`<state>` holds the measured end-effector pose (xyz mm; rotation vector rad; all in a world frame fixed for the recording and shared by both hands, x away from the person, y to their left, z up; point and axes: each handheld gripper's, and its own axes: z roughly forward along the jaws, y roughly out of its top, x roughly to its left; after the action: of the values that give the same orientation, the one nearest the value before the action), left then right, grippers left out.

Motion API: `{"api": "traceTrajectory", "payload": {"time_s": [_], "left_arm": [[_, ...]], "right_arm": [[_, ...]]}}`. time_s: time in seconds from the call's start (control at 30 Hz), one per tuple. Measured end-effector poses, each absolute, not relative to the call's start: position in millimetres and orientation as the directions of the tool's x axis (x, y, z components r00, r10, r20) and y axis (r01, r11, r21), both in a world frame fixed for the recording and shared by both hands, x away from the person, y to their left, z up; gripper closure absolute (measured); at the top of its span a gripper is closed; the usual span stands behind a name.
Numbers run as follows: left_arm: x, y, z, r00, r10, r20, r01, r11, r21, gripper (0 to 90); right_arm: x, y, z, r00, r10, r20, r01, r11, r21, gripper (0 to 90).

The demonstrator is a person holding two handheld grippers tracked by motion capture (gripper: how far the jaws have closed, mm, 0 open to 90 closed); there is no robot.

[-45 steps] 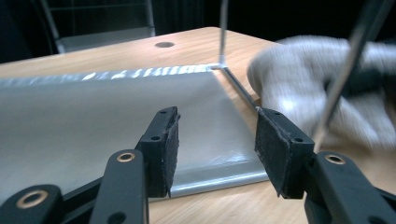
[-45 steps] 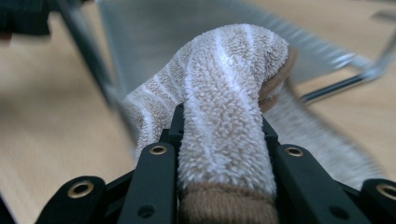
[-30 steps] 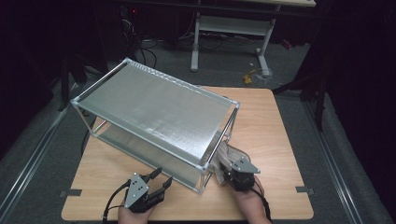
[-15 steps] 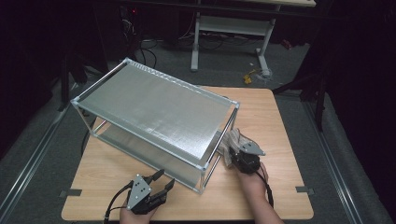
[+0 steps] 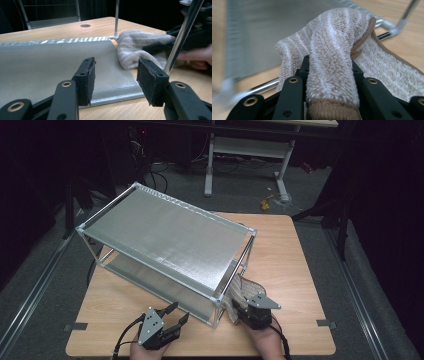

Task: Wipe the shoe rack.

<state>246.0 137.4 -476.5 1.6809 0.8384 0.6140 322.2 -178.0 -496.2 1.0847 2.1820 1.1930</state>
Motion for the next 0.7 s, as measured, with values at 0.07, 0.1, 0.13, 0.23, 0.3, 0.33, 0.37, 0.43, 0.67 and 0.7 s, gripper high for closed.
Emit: {"api": "traceTrajectory", "payload": {"time_s": [0.07, 0.1, 0.13, 0.23, 0.3, 0.33, 0.37, 0.43, 0.67, 0.7], "left_arm": [[245.8, 136.8, -476.6, 0.615, 0.788, -0.023, 0.219, -0.143, 0.965, 48.8], [245.9, 136.6, -476.7, 0.616, 0.787, -0.022, 0.219, -0.144, 0.965, 48.7], [246.1, 136.5, -476.7, 0.618, 0.786, -0.019, 0.217, -0.147, 0.965, 48.7], [245.9, 135.8, -476.8, 0.619, 0.785, -0.022, 0.220, -0.146, 0.965, 48.6], [246.0, 135.5, -476.7, 0.620, 0.784, -0.019, 0.218, -0.149, 0.964, 48.6], [246.0, 135.5, -476.6, 0.620, 0.784, -0.020, 0.219, -0.148, 0.964, 48.6], [246.0, 135.6, -476.5, 0.620, 0.784, -0.021, 0.219, -0.147, 0.965, 48.6], [245.6, 135.8, -476.2, 0.619, 0.785, -0.020, 0.218, -0.146, 0.965, 48.6], [245.1, 137.2, -476.3, 0.616, 0.788, -0.019, 0.216, -0.146, 0.965, 48.6], [245.2, 137.4, -476.5, 0.616, 0.788, -0.018, 0.216, -0.147, 0.965, 48.6]], "right_arm": [[311.2, -175.6, -496.3, -0.619, 0.785, 0.010, 0.430, 0.328, 0.841, 67.0], [306.1, -174.3, -496.1, -0.627, 0.779, 0.015, 0.429, 0.329, 0.842, 67.0], [301.4, -172.7, -496.0, -0.635, 0.772, 0.017, 0.426, 0.332, 0.842, 67.0], [289.2, -168.0, -495.4, -0.660, 0.751, 0.022, 0.421, 0.345, 0.839, 67.1], [284.0, -164.6, -494.9, -0.671, 0.742, 0.005, 0.407, 0.363, 0.838, 67.1], [282.7, -163.1, -494.6, -0.670, 0.742, -0.001, 0.405, 0.367, 0.837, 67.2], [282.9, -162.8, -494.5, -0.670, 0.743, -0.002, 0.407, 0.370, 0.835, 67.2], [286.3, -163.4, -495.7, -0.661, 0.750, -0.007, 0.410, 0.369, 0.834, 67.4], [317.6, -170.6, -498.5, -0.601, 0.799, -0.023, 0.439, 0.354, 0.825, 67.4], [322.9, -171.7, -498.3, -0.591, 0.806, -0.033, 0.439, 0.357, 0.824, 67.4]]}}
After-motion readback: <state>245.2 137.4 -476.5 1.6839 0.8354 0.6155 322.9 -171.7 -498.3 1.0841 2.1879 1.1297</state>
